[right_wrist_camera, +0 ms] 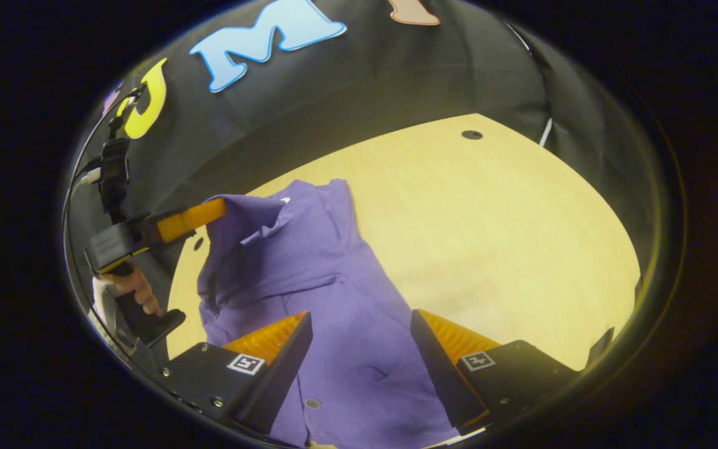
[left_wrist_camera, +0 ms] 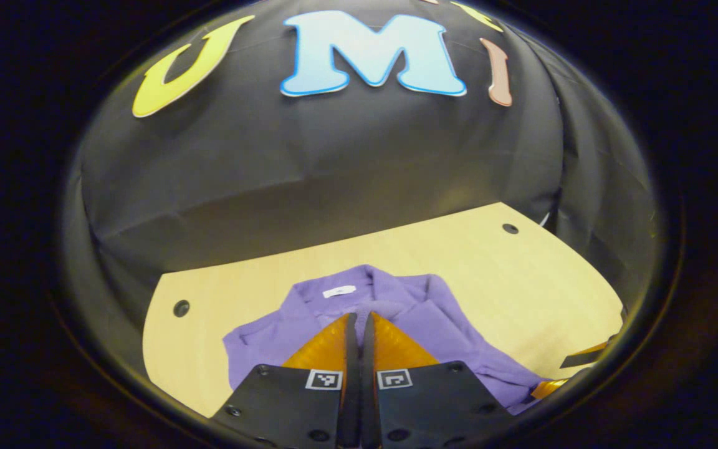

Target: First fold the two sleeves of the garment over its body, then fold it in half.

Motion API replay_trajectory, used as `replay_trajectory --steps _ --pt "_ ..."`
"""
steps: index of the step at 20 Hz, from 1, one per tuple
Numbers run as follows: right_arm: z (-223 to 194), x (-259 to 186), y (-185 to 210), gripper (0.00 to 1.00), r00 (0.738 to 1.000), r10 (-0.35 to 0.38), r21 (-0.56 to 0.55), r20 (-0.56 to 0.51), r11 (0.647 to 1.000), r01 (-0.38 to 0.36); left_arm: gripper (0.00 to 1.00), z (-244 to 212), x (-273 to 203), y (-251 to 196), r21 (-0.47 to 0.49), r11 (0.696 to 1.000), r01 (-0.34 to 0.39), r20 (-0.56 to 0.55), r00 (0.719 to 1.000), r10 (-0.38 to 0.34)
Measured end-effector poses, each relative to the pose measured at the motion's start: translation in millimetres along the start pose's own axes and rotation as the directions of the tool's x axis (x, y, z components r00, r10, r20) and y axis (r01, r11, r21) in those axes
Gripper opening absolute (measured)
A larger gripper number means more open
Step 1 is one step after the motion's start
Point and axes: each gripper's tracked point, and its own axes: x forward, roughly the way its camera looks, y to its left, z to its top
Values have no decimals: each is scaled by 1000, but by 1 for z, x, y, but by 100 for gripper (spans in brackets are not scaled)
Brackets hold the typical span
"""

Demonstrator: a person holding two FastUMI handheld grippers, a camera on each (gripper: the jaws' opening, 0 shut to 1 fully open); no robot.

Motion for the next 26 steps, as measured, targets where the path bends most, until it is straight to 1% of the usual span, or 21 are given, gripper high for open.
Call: replay_trajectory --steps 5,9,12,13,15,16,17,21,26 --pt "-5 -12 -28 98 999 -44 39 5 998 44 6 -7 18 -55 32 997 71 -30 997 -70" --pt "-10 -19 -43 98 998 -65 69 3 996 65 6 -23 29 -82 24 992 124 -67 990 -122" --pt "-13 -22 -48 98 997 -72 81 5 994 72 6 -35 36 -99 46 988 146 -94 986 -141" --pt "-14 -23 -49 98 997 -74 84 8 994 73 6 -42 40 -103 57 987 152 -113 983 -145" --pt "-12 -26 -50 98 997 -79 88 15 993 77 7 -59 44 -112 41 981 190 -166 969 -180" --pt "-14 -28 -51 98 997 -81 88 18 993 79 16 -65 43 -117 24 978 207 -186 962 -199" --pt "-16 -28 -52 98 996 -83 88 18 993 81 21 -69 43 -117 20 978 209 -196 960 -201" --pt "-23 -29 -53 98 997 -83 90 7 993 82 94 -75 38 -114 30 980 199 -200 961 -189" --pt "-30 -28 -49 98 998 -68 53 -11 996 68 95 -85 15 -92 16 985 175 -200 965 -168"
